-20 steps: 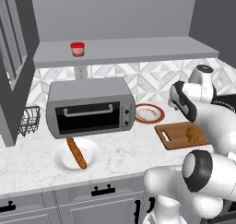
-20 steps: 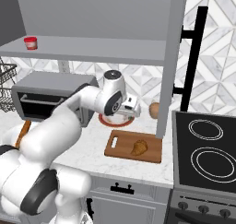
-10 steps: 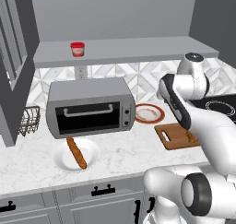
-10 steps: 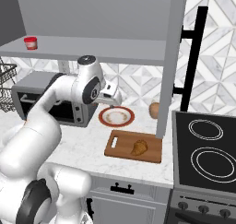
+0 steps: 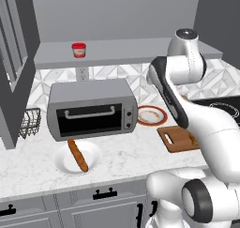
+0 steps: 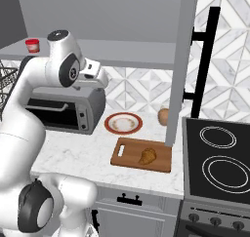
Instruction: From the different types of pastries on the counter, select a croissant and place it on the cutting board. Then retrieve a jar of jam from the cabinet and place it alongside the croissant on the cutting board.
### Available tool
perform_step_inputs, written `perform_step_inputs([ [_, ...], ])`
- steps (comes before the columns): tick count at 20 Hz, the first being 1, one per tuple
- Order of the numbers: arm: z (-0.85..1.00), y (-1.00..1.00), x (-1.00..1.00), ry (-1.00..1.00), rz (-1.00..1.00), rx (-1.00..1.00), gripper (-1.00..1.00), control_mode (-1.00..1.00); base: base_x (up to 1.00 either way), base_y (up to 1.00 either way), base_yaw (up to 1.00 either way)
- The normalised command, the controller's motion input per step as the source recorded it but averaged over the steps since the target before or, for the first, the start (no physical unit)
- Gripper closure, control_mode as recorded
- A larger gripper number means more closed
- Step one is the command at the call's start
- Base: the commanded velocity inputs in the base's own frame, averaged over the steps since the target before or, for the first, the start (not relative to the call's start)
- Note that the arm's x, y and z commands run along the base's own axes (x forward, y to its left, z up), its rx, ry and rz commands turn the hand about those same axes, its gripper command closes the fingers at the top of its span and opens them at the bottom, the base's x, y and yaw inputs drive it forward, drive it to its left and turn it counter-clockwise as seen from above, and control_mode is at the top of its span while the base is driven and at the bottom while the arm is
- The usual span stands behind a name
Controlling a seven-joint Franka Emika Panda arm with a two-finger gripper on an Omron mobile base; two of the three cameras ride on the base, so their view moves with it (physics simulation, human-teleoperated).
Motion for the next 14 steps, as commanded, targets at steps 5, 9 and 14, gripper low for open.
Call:
perform_step_inputs([
  [5, 0.66, 0.32, -0.04, -0.02, 0.05, 0.00, -1.00, -1.00, 0.00, 0.00, 0.00],
  [9, 0.19, 0.76, -0.15, 0.00, 0.14, 0.00, -1.00, -1.00, 0.00, 0.00, 0.00],
  [14, 0.26, 0.87, -0.14, -0.07, 0.15, 0.00, -1.00, -1.00, 0.00, 0.00, 0.00],
])
